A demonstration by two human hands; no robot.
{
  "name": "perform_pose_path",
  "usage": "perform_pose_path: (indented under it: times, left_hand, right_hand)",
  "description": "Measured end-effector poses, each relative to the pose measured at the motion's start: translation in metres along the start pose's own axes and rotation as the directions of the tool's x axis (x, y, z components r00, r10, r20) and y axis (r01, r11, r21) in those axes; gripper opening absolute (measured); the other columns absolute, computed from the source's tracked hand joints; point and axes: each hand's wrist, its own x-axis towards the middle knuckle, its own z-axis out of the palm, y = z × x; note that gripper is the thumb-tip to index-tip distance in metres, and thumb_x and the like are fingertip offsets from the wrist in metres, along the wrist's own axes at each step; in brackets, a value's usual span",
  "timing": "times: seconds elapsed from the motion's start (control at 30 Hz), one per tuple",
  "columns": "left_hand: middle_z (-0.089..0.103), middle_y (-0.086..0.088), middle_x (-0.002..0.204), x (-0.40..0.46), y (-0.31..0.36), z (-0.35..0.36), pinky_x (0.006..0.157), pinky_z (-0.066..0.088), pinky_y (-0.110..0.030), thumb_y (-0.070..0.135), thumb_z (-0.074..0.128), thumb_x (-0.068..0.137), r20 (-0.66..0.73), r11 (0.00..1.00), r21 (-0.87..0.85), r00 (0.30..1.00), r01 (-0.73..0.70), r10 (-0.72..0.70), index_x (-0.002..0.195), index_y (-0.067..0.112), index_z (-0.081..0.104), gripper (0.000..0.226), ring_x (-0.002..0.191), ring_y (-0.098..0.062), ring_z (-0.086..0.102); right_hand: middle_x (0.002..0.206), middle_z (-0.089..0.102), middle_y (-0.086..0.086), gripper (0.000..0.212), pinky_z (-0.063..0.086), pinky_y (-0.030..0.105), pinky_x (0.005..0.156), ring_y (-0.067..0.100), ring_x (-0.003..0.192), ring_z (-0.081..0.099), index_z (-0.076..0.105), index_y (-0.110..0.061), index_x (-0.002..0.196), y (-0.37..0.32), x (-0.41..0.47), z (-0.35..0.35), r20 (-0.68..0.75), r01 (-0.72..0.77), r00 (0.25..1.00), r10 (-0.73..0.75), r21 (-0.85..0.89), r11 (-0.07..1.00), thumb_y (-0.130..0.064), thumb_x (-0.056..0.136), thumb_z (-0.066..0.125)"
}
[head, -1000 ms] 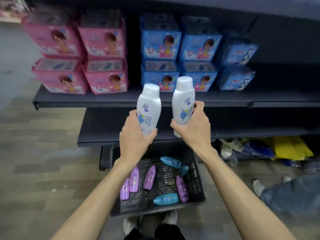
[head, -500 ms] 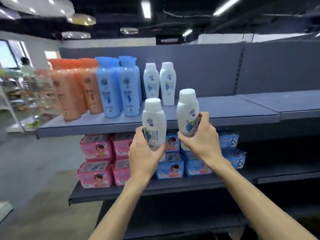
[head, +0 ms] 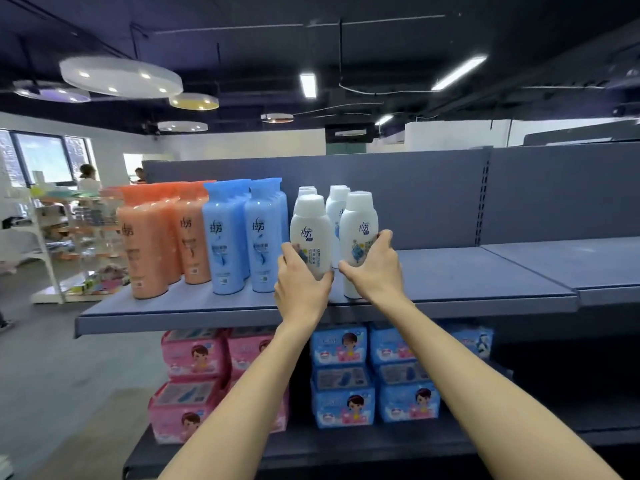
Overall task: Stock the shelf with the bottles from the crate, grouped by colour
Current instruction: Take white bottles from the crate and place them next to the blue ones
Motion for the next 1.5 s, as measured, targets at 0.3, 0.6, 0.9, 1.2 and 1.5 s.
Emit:
perform_pose_path:
  times: [0.3, 0.6, 0.9, 1.2, 1.5]
  left_hand:
    - [0.050, -0.012, 0.121, 0.036, -0.009, 0.037, 0.081, 0.046, -0.043, 0.031, 0.075, 0.082, -0.003, 0.992, 0.119, 0.999, 0.048, -0.048, 0.121, 0.009, 0.036, 0.060, 0.106, -0.037, 0.058]
    - [0.047, -0.014, 0.124, 0.063, -0.020, 0.062, 0.085, 0.048, -0.045, 0.027, 0.076, 0.081, 0.018, 0.982, 0.184, 0.998, 0.047, -0.052, 0.125, 0.004, 0.034, 0.064, 0.109, -0.038, 0.059]
    - [0.045, -0.016, 0.126, 0.084, -0.030, 0.079, 0.084, 0.049, -0.044, 0.025, 0.077, 0.081, 0.028, 0.969, 0.241, 0.998, 0.052, -0.060, 0.131, 0.002, 0.031, 0.072, 0.108, -0.039, 0.059]
    - [0.043, -0.016, 0.128, 0.090, -0.039, 0.084, 0.084, 0.049, -0.044, 0.022, 0.078, 0.079, 0.044, 0.963, 0.266, 0.998, 0.031, -0.045, 0.132, 0.002, 0.030, 0.074, 0.108, -0.040, 0.059]
    - [0.042, -0.017, 0.130, 0.087, -0.033, 0.079, 0.086, 0.049, -0.044, 0.020, 0.076, 0.081, 0.076, 0.967, 0.249, 0.995, 0.048, -0.069, 0.137, 0.000, 0.026, 0.078, 0.112, -0.039, 0.057]
  right_hand:
    - [0.115, 0.056, 0.013, 0.066, 0.050, 0.038, 0.075, 0.036, 0.099, 0.061, 0.033, -0.007, 0.113, 0.012, 0.041, 0.029, 0.021, -0.060, 0.998, 0.062, -0.085, 0.995, -0.035, 0.076, 0.079]
    - [0.119, 0.055, 0.015, 0.067, 0.047, 0.038, 0.079, 0.038, 0.104, 0.061, 0.033, -0.005, 0.115, 0.015, 0.071, 0.055, 0.040, -0.089, 0.995, 0.095, -0.130, 0.987, -0.033, 0.075, 0.079]
    - [0.120, 0.054, 0.017, 0.069, 0.047, 0.037, 0.077, 0.040, 0.102, 0.061, 0.033, -0.003, 0.117, 0.016, 0.087, 0.073, 0.044, -0.094, 0.994, 0.102, -0.150, 0.984, -0.034, 0.076, 0.079]
    - [0.117, 0.054, 0.016, 0.067, 0.041, 0.033, 0.071, 0.039, 0.101, 0.061, 0.033, -0.004, 0.117, 0.018, 0.089, 0.082, 0.019, -0.091, 0.995, 0.095, -0.152, 0.984, -0.033, 0.077, 0.078]
    - [0.120, 0.052, 0.017, 0.068, 0.042, 0.034, 0.072, 0.041, 0.103, 0.061, 0.033, -0.003, 0.118, 0.010, 0.085, 0.081, 0.020, -0.128, 0.991, 0.133, -0.152, 0.980, -0.031, 0.077, 0.079]
